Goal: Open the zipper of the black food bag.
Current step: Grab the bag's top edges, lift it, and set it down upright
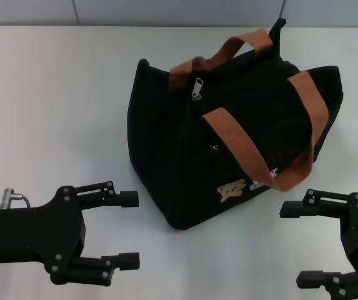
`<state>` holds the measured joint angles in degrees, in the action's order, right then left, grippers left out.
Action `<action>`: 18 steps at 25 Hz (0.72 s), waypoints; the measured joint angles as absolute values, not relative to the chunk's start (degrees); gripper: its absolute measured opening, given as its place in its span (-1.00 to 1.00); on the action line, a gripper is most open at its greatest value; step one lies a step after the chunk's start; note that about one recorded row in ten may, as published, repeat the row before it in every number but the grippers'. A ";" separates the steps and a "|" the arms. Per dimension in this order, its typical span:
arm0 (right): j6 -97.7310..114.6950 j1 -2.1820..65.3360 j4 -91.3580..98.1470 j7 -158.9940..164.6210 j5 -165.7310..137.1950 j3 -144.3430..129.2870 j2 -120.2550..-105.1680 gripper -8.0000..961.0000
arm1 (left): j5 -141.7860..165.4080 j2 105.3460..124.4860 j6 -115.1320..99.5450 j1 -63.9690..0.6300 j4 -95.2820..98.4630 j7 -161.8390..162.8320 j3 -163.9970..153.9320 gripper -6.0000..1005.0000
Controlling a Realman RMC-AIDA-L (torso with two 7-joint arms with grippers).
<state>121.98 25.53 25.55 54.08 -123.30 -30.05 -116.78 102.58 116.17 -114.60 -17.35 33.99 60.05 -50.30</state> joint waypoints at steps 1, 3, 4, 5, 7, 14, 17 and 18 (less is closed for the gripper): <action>121.98 25.53 25.51 54.08 -123.25 -30.05 -116.80 0.75 | 102.58 116.24 -114.60 -17.34 34.00 60.06 -50.27 0.65; 121.98 25.55 25.50 54.15 -123.19 -29.92 -116.81 0.75 | 102.57 116.36 -114.60 -17.30 34.01 60.09 -50.22 0.65; 121.98 25.55 25.49 54.15 -123.17 -29.81 -116.81 0.75 | 102.57 116.37 -114.59 -17.25 34.02 60.10 -50.19 0.65; 121.96 25.56 25.46 54.14 -123.15 -29.72 -116.81 0.75 | 102.50 116.42 -114.60 -17.18 34.02 60.12 -50.13 0.65; 121.59 25.58 25.39 54.14 -123.09 -29.60 -116.98 0.74 | 102.32 116.61 -114.60 -17.06 34.00 60.19 -50.01 0.65; 119.33 25.74 25.60 54.28 -122.34 -29.07 -118.10 0.74 | 102.48 117.22 -114.58 -16.92 33.90 60.25 -49.94 0.65; 119.12 25.84 25.56 54.33 -122.22 -29.07 -118.12 0.74 | 102.48 117.32 -114.25 -16.91 33.75 60.26 -49.94 0.65; 119.11 25.85 25.60 54.36 -122.20 -28.88 -118.13 0.74 | 102.48 117.37 -113.72 -16.95 33.53 60.26 -49.95 0.65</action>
<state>119.11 25.85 25.60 54.36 -122.20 -28.88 -118.13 102.48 117.37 -113.72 -16.95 33.53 60.26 -49.95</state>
